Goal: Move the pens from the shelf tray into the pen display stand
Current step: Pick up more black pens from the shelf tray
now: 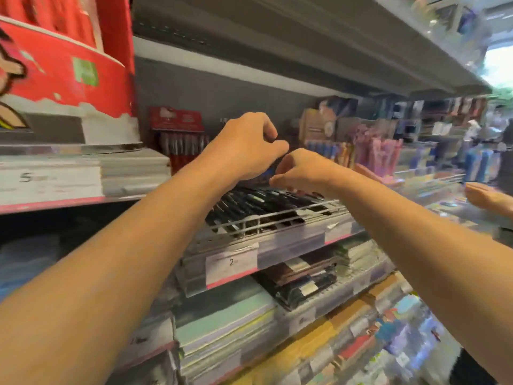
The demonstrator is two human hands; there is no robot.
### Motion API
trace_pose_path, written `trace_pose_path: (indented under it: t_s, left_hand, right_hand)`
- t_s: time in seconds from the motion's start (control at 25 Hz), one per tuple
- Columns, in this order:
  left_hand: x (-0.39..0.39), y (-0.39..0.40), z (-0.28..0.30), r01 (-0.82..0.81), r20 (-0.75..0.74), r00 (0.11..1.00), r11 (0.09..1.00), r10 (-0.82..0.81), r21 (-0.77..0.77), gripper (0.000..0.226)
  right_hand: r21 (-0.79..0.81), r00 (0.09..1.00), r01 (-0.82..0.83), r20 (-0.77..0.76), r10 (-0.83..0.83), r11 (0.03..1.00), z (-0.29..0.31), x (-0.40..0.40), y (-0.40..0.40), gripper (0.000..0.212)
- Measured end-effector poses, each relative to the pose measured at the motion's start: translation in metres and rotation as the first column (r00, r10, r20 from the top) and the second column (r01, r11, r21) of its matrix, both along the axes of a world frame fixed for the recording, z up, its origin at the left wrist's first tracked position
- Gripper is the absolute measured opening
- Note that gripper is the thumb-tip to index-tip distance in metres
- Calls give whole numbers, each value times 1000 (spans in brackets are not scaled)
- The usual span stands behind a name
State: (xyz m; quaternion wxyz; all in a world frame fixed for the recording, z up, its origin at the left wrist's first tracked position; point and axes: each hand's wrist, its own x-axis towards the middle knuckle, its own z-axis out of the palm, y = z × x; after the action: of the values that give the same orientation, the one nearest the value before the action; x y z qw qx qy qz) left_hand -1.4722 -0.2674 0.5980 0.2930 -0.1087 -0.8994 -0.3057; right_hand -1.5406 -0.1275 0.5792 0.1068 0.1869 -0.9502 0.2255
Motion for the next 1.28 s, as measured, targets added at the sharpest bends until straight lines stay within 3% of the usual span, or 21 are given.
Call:
trace_pose_path:
  t_s: [0.2, 0.44, 0.56, 0.76, 1.0, 1.16, 1.28]
  left_hand:
    - [-43, 11, -10, -267, 160, 949, 962, 272, -57, 21]
    - [-85, 7, -47, -507, 349, 798, 860, 491, -49, 33]
    - [-94, 4, -60, -496, 405, 806, 867, 433, 60, 34]
    - [-95, 3, -67, -447, 409, 845, 875, 344, 187, 25]
    - [-90, 5, -70, -421, 379, 864, 889, 332, 181, 27]
    - [-86, 6, -69, -416, 359, 871, 891, 334, 181, 25]
    - [-86, 8, -71, -416, 345, 876, 891, 338, 181, 22]
  right_hand:
    - [104, 965, -174, 215, 149, 979, -7, -73, -8, 31]
    - [261, 900, -296, 399, 176, 919, -14, -104, -19, 78]
    - [265, 878, -310, 449, 167, 913, -12, -105, -19, 90]
    - [258, 878, -269, 462, 127, 928, -13, -113, -18, 78]
    - [248, 869, -233, 487, 87, 940, -22, -121, -25, 59]
    - [331, 899, -249, 428, 91, 910, -25, -117, -29, 64]
    - [288, 906, -258, 404, 127, 922, -26, -116, -26, 68]
